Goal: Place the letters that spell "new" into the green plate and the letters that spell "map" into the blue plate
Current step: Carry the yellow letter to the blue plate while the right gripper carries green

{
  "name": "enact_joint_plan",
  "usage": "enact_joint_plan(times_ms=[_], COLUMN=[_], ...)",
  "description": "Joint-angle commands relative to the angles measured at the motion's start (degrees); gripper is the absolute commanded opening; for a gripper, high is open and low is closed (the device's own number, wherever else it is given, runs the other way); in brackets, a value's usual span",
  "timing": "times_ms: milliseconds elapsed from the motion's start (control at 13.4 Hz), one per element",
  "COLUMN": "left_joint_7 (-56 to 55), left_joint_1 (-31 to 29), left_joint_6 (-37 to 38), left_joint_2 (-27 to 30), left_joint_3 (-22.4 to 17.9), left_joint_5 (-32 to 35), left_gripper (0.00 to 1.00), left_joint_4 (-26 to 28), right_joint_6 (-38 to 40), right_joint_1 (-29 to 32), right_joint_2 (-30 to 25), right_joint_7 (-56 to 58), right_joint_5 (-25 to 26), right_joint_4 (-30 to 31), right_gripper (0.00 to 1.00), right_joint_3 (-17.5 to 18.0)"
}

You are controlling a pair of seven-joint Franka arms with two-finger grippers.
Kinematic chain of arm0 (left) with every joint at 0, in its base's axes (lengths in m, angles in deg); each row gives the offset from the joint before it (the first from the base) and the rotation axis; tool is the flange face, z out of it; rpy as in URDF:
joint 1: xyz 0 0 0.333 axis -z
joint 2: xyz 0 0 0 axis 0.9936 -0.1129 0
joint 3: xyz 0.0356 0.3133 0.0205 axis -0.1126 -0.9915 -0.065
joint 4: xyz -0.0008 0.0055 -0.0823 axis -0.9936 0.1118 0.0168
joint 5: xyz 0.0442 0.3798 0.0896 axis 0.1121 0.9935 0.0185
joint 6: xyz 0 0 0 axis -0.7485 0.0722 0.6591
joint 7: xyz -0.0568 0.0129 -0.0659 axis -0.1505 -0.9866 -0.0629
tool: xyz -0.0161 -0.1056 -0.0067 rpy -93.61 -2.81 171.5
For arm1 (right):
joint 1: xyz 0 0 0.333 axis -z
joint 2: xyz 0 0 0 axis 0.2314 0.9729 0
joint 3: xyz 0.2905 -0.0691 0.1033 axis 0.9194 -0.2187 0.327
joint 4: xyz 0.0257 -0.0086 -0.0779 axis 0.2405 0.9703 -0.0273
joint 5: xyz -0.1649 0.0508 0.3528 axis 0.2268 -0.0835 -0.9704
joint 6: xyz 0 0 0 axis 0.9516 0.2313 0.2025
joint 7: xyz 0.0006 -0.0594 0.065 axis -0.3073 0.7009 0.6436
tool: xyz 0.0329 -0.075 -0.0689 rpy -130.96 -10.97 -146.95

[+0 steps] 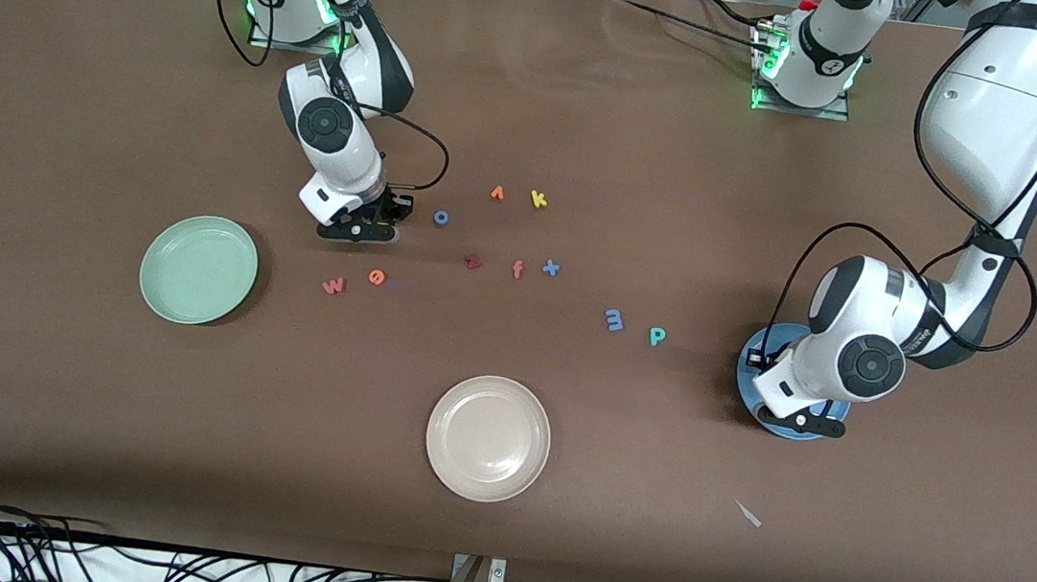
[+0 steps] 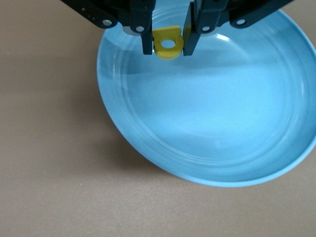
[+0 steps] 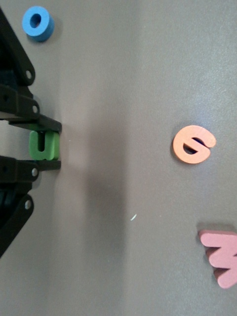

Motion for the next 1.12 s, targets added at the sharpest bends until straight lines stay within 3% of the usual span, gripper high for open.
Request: enact_joint_plan(times_ms=[0, 75, 150, 374, 599, 824, 1048], left_joint_7=[1.6, 1.6, 1.8, 0.9, -2.1, -17.5, -22.7], left_joint_1=[-0.6, -0.6, -0.6, 0.1, 0.3, 1.0, 5.2], left_joint_6=[-0.6, -0.5, -0.3, 0.5, 0.9, 0.4, -1.2], left_joint_2=[1.5, 1.5, 1.6, 2.2, 4.0, 3.3, 1.2], left_joint_3=[0.4, 0.4, 0.4, 0.6, 5.4, 11.5, 12.1], left_joint_5=[0.1, 0.1, 0.1, -0.8, -0.9, -1.2, -0.6], left_gripper=[0.34, 0.75, 1.0, 1.0, 1.0, 1.0, 1.0], left_joint_4=[1.4, 1.2, 0.8, 0.3, -0.1, -0.2, -0.1], right_joint_6=[1.9, 4.5, 7.1, 14.0, 14.2, 17.1, 17.0], right_joint_1=[-0.7, -0.6, -0.6, -0.6, -0.1, 4.6, 11.5], right_joint_2=[-1.5, -2.2, -3.0, -4.9, -4.3, -2.2, 0.7], right_joint_7=[0.4, 0.7, 1.4, 5.5, 8.1, 9.5, 14.1], right_joint_5=[0.2, 0.2, 0.2, 0.1, 0.1, -0.2, -0.3], right_joint_4=[-1.2, -2.1, -3.1, -6.4, -9.4, -13.7, -15.9], right_gripper=[0.05, 0.05, 0.04, 0.0, 0.0, 0.0, 0.0], right_joint_3=[-0.3, -1.0, -2.4, -10.4, -16.7, -18.1, -18.1])
